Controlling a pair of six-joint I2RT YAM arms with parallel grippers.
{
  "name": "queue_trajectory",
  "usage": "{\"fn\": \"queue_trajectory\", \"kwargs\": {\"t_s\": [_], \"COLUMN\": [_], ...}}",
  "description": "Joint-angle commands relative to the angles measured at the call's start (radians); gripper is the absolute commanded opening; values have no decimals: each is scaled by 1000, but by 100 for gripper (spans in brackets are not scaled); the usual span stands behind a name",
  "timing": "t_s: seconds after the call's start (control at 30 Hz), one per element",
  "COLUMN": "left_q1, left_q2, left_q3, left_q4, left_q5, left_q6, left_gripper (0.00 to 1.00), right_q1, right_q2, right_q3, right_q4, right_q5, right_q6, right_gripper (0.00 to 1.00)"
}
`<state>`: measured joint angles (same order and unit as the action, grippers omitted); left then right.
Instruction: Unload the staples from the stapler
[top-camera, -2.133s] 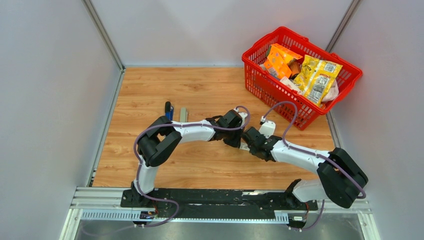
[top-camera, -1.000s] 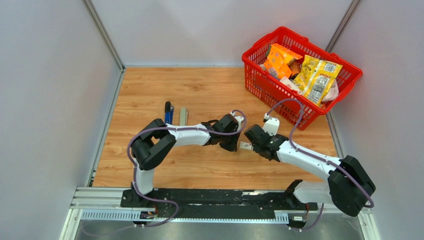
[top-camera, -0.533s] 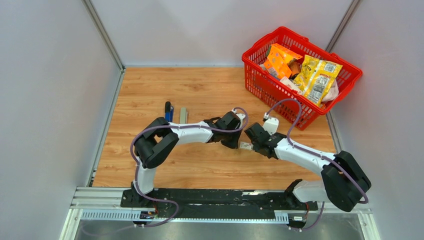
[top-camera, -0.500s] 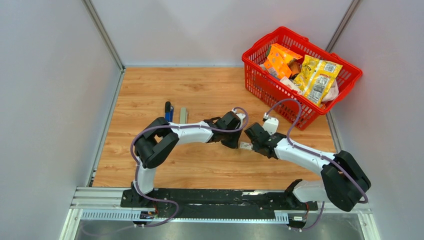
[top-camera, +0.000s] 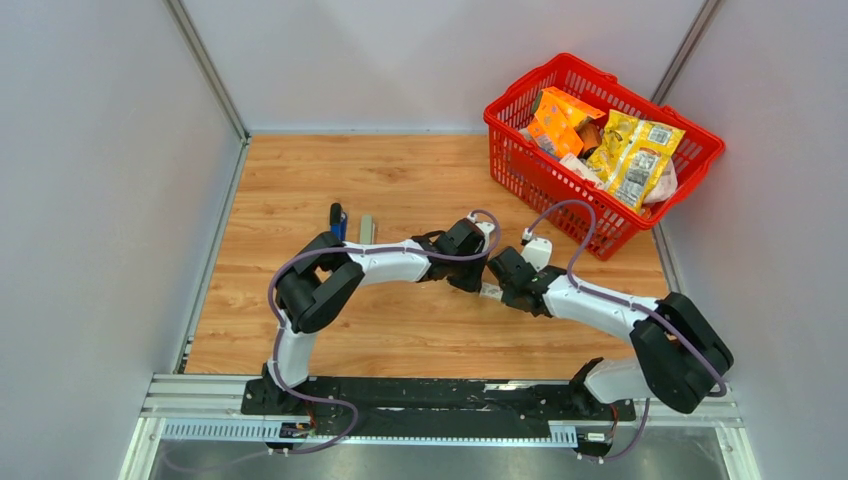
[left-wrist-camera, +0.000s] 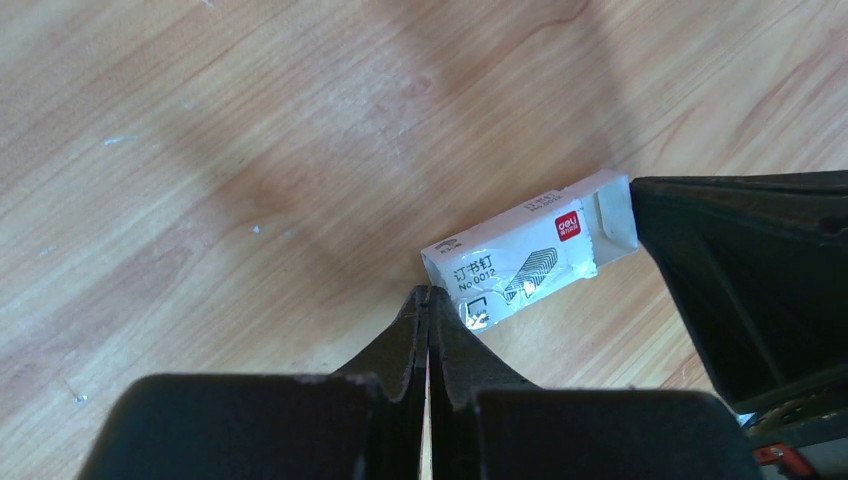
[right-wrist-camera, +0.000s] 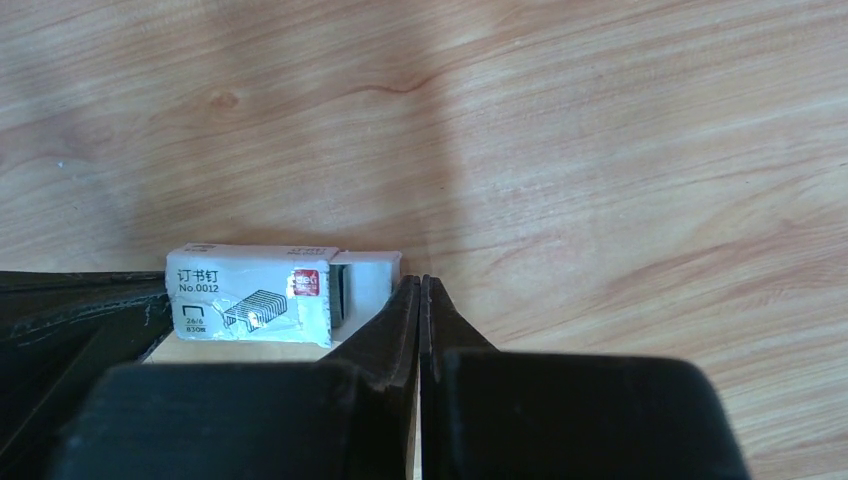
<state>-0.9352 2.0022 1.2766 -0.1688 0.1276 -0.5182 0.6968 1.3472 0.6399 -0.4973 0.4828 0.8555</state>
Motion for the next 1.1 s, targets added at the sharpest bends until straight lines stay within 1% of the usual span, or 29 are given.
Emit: {"fn": "queue_trajectory", "kwargs": {"t_s": [0.0,0.77,0.9,1.07], "left_q1": [6,4,4,4], "left_q2": [55,44,40,15], "left_q3": [9,-3,-2,-14], "left_q4": [-23,-29,-32,-38], "left_q5": [-16,-8,-9,-25], "left_q6": [17,15,15,21], "left_gripper": [0,0,0,0], "right_q1": [-3,0,0,1], "right_q2": [15,52,59,43], "right_q3": [3,15,24,40], "right_q4": [54,218,223,187], "right_q5": [-4,-136,-148,-118], "right_q6": [-10,-65,-70,-82], "right_gripper": [0,0,0,0]}}
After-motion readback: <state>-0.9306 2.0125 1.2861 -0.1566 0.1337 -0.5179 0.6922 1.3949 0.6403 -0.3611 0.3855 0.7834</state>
